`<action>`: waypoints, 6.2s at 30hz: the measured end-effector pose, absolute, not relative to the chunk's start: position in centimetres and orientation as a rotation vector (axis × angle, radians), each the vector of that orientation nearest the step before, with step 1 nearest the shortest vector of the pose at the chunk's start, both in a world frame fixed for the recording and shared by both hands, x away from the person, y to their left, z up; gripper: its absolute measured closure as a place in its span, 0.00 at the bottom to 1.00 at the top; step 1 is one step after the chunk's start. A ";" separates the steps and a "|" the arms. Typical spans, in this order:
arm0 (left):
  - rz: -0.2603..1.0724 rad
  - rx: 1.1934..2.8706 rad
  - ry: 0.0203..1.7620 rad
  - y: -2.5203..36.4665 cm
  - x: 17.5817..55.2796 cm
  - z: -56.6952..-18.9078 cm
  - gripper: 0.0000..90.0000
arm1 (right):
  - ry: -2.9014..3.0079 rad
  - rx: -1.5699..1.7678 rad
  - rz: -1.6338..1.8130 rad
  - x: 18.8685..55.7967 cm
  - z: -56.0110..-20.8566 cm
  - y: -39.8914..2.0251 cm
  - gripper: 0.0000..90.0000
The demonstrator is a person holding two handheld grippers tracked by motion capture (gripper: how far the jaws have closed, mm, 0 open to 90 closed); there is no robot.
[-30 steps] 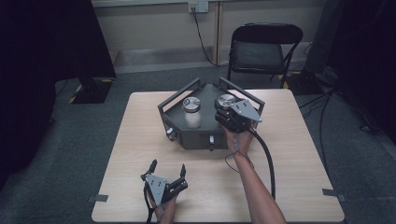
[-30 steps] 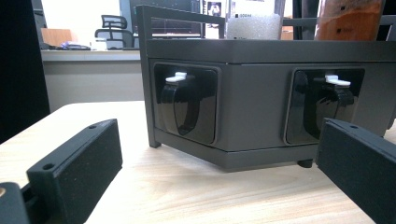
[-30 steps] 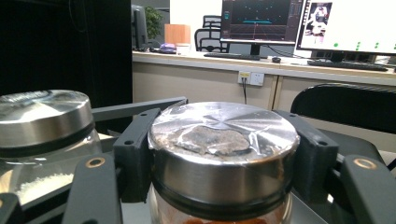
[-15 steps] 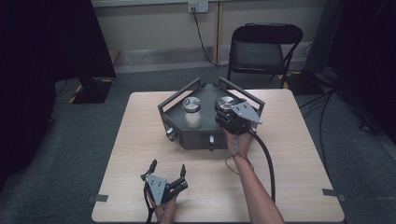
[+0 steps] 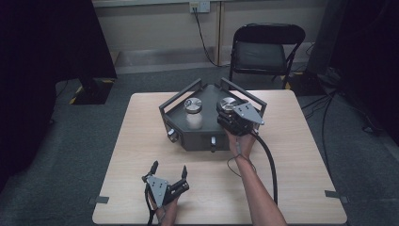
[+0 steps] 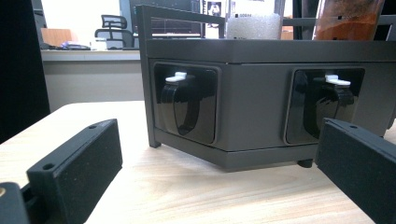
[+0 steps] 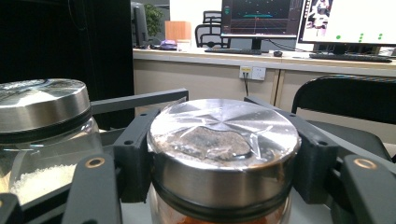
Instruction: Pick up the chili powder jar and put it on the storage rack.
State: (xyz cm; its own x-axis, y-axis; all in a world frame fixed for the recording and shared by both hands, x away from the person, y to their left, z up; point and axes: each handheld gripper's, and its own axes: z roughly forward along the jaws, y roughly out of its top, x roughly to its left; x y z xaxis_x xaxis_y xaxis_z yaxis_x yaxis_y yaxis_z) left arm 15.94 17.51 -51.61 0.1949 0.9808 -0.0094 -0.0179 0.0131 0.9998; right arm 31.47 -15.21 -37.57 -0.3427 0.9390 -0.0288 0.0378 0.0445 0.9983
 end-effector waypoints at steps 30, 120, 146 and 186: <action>1.066 1.275 1.055 17.5 15.9 -51.6 0.00 | 1.495 1.020 1.445 30.9 -37.8 -16.0 0.00; 1.068 1.273 1.057 17.5 15.9 -51.6 0.00 | 1.333 0.978 1.424 15.0 -47.2 -20.6 0.00; 1.068 1.273 1.057 17.5 15.9 -51.6 0.00 | 1.333 1.028 1.404 13.3 -50.2 -20.1 0.00; 1.068 1.273 1.057 17.5 15.9 -51.6 0.00 | 1.334 1.084 1.356 13.6 -51.4 -19.9 0.00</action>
State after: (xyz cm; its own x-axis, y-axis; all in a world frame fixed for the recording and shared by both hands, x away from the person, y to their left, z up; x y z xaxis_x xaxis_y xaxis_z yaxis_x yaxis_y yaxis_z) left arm 15.92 17.46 -51.62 0.1920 0.9814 -0.0082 -0.0181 0.0119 0.9998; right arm 13.57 -19.93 -51.45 -0.1927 0.9812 -0.0121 -0.0280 0.0068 0.9996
